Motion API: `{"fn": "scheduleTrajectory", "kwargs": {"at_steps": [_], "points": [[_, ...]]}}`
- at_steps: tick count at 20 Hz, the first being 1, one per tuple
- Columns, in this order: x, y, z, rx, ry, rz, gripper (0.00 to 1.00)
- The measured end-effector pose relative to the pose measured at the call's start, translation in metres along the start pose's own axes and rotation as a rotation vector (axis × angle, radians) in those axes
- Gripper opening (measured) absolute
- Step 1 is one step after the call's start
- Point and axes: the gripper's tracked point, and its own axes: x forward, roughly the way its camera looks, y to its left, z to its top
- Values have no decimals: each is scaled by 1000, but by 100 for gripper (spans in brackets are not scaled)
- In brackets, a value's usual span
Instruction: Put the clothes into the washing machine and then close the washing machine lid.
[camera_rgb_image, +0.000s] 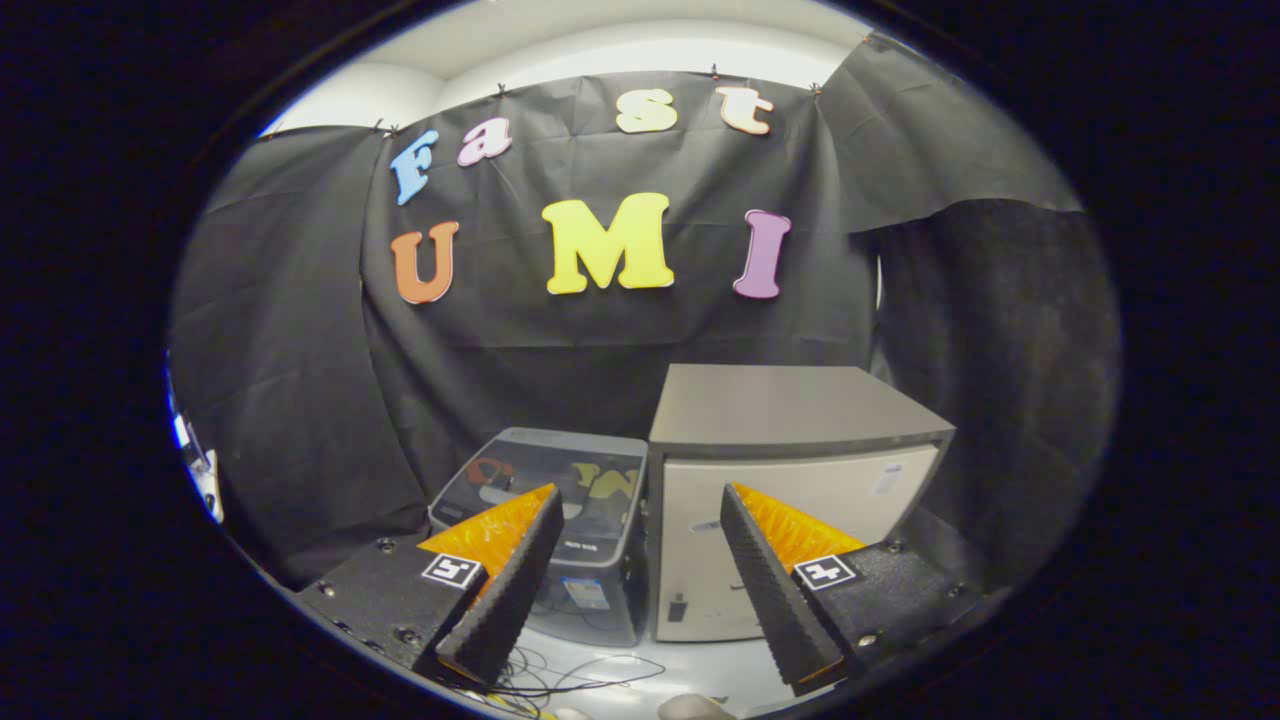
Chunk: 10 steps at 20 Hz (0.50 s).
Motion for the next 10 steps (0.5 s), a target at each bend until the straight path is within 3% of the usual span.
{"fn": "scheduleTrajectory", "kwargs": {"at_steps": [10], "points": [[-133,-81,-81,83,50,-80,99]]}}
